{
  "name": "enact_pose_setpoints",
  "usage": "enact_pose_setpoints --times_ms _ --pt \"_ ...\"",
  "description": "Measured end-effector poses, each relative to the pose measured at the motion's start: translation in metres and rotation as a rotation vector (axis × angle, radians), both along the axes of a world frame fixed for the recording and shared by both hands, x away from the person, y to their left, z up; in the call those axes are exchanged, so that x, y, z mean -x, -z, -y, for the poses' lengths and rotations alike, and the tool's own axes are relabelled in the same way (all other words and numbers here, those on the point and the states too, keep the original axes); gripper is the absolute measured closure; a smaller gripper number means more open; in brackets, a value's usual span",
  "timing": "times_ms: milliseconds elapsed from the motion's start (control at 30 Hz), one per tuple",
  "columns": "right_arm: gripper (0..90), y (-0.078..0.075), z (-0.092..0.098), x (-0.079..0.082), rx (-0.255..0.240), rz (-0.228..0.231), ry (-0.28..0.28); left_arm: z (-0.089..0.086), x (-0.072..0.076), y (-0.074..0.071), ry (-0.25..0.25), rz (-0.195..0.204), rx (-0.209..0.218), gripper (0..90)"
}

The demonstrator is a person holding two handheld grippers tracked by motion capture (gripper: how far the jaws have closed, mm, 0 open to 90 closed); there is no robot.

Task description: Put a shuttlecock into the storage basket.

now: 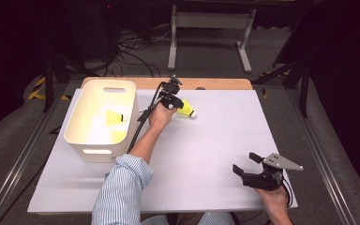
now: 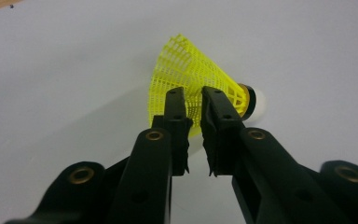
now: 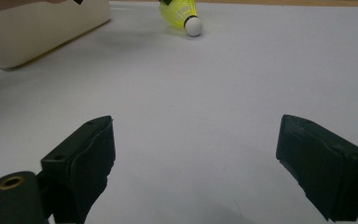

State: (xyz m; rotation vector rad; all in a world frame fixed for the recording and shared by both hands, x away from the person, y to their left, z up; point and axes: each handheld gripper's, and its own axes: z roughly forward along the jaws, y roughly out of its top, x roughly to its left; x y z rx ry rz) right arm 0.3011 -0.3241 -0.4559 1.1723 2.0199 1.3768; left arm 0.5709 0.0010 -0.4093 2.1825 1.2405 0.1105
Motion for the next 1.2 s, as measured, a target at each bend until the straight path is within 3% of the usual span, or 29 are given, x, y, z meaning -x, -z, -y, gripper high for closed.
enact_pose_setpoints --times_ms 233,833,1200 --pt "12.3 0.0 -0.001 0.0 0.008 -0.001 -0.004 0.003 0.004 -0.002 0.019 -0.002 -0.026 88.5" --pt "12.4 0.0 -0.002 0.0 0.013 0.004 -0.008 0.008 0.014 -0.014 0.066 0.013 -0.025 90.0" --pt "12.5 0.0 -0.002 0.0 0.017 0.004 -0.012 0.01 0.024 -0.027 0.1 0.038 -0.076 90.0"
